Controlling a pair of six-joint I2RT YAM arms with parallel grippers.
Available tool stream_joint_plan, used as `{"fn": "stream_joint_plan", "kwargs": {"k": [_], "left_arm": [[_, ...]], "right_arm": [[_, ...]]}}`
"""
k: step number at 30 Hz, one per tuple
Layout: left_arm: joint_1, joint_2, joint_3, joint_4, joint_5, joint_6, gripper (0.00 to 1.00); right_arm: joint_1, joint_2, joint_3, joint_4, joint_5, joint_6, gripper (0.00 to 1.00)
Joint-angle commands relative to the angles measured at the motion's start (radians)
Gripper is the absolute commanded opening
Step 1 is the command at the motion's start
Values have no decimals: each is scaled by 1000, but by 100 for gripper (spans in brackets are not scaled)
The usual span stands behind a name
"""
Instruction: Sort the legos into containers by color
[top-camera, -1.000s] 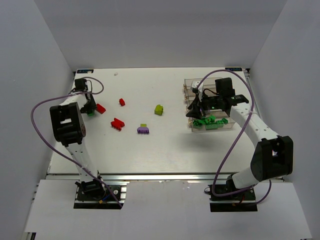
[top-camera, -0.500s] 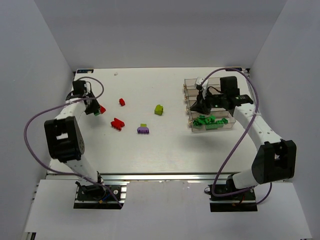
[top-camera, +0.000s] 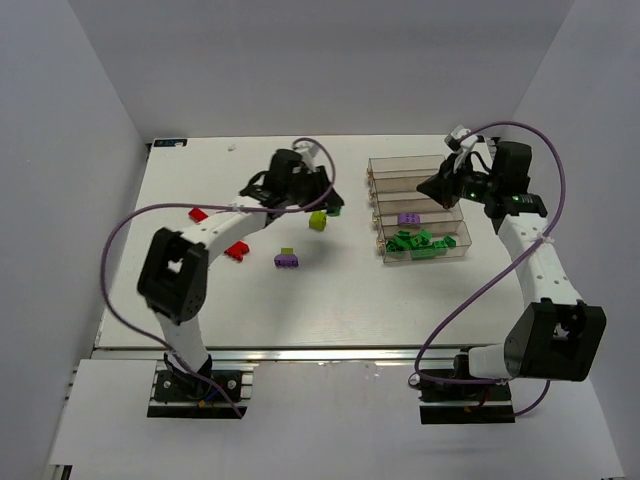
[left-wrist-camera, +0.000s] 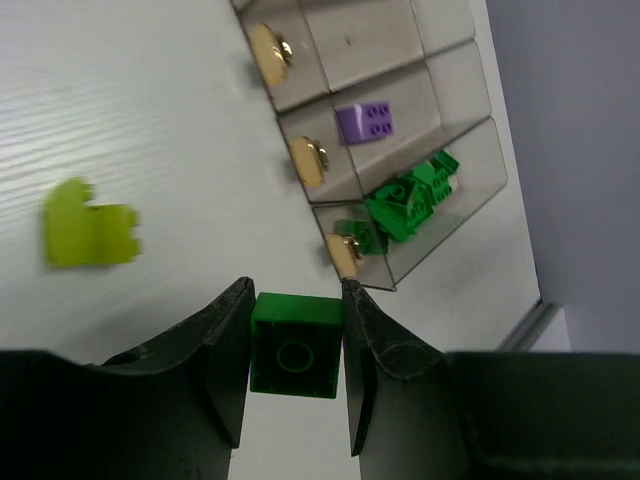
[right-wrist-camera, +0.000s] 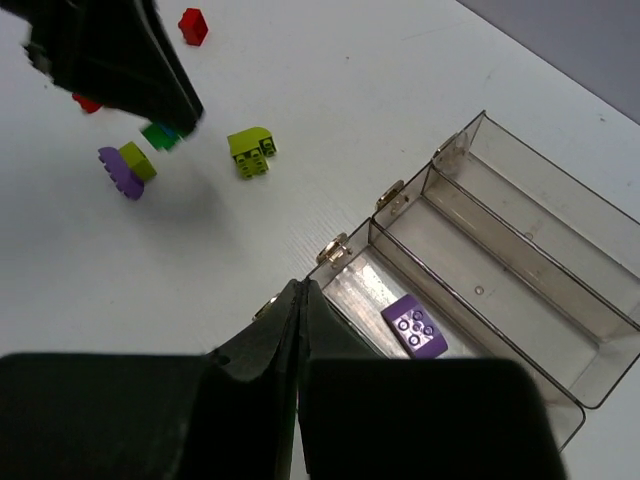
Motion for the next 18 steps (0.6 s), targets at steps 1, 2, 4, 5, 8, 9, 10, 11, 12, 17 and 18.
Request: {"fn": "stream_joint_plan", "kwargs": {"k": [1,2,4,5,8,9,10,11,12,17,18], "left_arm": [[-97,103,172,34,60,-30,10],[-118,139,216,27,63,-26,10],[-170,245,303,2,67,-19,11],[-184,277,376,1,72,-19,11],[-230,396,513,-18,81,-18,14],[-238,445,544,-27,80,-15,14],[-252,469,572,-33,78,-18,15],[-258,490,622,-39,78,-18,16],[-263,509,645,-45,78,-19,17],[-295,590,724,-56,66,-32,23],[-296,598,738,-58,64,-36,25]], "right_arm": [[-34,-50,-9,57,-51,75,0],[-42,-57,-13,61,-52,81,0],[-49,-81,-26,62,-54,81,0],[-55,-95,-38,61,-55,81,0],[-65,-118,-58,54,-54,77,0],[-68,-124,-61,53,-52,77,0],[-69,-129,-64,51,-54,75,0],[-74,-135,-69,51,-52,75,0],[-77,-138,-70,51,-52,75,0],[-88,-138,-73,51,-57,75,0],[-89,-136,-73,51,-57,75,0]]}}
